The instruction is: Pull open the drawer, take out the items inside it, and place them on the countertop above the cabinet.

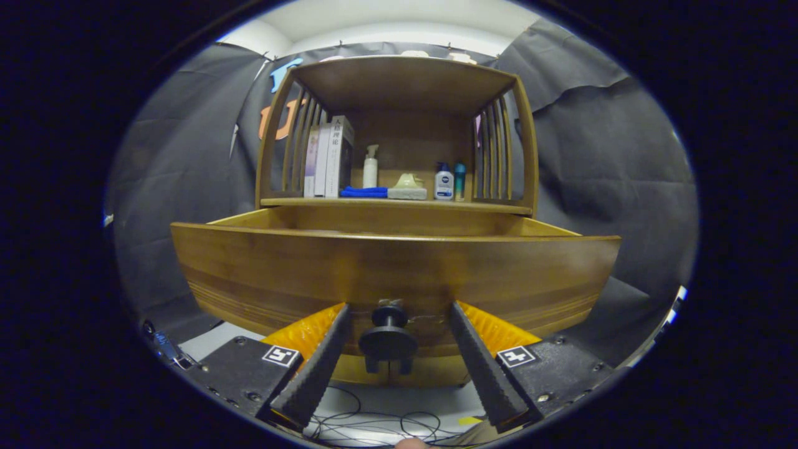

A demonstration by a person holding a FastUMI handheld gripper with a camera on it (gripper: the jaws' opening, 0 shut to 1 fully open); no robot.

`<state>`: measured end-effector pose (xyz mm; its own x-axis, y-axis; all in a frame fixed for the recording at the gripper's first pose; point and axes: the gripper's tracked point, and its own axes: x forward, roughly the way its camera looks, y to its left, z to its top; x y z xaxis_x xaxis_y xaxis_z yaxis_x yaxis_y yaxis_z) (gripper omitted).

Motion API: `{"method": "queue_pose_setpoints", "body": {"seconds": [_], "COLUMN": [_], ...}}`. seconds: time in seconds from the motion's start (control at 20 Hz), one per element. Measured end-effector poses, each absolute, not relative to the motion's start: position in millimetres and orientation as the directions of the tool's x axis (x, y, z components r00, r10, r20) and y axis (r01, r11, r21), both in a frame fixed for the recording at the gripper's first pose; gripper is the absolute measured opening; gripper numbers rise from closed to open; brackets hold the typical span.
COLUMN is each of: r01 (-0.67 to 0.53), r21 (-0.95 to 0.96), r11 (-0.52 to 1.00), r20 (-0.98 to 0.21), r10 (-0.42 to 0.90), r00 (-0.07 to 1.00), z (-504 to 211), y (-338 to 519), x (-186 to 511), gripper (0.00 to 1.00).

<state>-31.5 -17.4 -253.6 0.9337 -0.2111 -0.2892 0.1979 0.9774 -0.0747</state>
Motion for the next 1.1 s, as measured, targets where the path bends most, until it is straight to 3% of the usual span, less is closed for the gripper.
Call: {"method": "queue_pose_setpoints", "body": {"seconds": [1.1], "r01": [0.189], "r21": [-0.067], "r11": [0.98], "r20": [-0.33], "r10": [-0.2], "r00": [0.923], "z": [-252.4], "y": [-22.0], "x": [7.9], "gripper": [0.99]}}
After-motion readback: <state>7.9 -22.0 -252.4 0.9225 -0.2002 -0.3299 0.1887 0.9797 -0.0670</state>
